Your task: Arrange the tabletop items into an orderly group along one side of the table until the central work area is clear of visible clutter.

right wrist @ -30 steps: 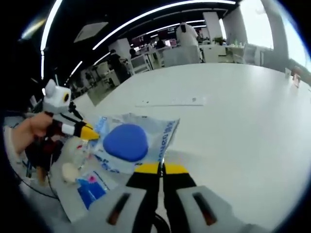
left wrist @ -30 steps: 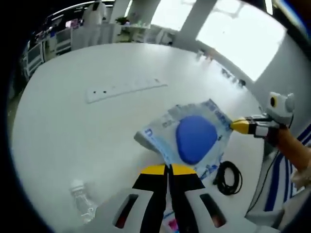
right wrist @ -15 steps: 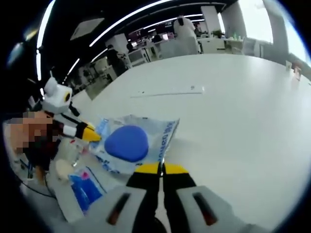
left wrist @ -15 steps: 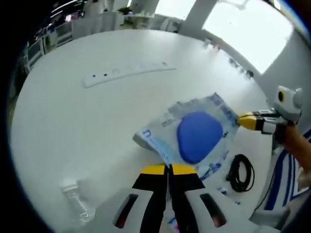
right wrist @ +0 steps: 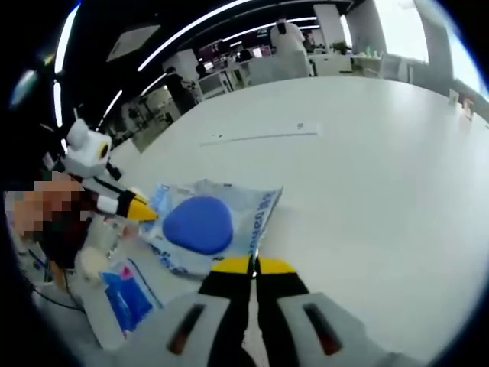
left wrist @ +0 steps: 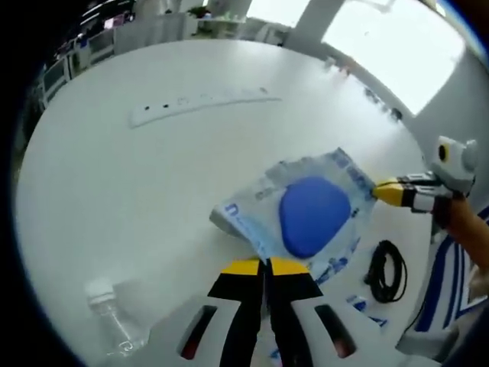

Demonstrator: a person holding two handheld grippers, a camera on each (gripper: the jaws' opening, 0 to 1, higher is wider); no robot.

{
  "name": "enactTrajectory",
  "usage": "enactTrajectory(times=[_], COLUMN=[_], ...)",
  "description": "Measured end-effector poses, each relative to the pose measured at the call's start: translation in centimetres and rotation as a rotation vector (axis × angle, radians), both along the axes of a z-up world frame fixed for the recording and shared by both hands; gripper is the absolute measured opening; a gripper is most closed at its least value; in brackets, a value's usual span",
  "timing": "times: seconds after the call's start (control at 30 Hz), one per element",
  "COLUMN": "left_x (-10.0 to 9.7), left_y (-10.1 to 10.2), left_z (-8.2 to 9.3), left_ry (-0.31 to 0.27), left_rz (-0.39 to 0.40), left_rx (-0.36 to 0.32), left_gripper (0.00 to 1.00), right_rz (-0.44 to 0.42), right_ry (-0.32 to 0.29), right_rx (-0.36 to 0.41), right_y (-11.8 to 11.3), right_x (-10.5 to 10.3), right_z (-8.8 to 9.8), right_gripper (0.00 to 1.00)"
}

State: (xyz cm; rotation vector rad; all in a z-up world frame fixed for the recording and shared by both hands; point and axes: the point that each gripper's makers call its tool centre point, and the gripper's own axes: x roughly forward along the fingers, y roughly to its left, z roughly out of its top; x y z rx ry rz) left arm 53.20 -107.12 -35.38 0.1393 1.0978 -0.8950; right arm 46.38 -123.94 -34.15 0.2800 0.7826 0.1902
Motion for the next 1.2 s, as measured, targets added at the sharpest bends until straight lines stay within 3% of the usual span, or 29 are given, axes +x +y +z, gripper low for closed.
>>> enactTrajectory(times=[0.63, 0.77, 1.03, 1.2], left_x=[0.8, 0.9, 0.7, 0.5], left_y=[-0.1, 0.0, 0.1, 0.3], left_z=[-0.6, -0.7, -0.8, -0.9], left_ry=[-0.006, -0.015, -0.018, -0.016], left_rz=[0.017, 0.015, 0.013, 0.018], left_rx=[-0.009, -0.012, -0.016, -0.019], left_gripper=[0.00, 0.00, 0.06, 0.11], right_rz=[0.001, 0.014, 0.013, 0.008], right_ry=[0.008, -0.017, -0.010, -0.018], right_rx=[0.001, 0.007, -0.002, -0.005], right_y=[-0.1, 0.0, -0.2, -0.3], right_x=[0.4, 0.6, 0.4, 0.5], right_z=[-0.9, -0.8, -1.0, -1.0], right_gripper=[0.00, 0.00, 0.02, 0.09])
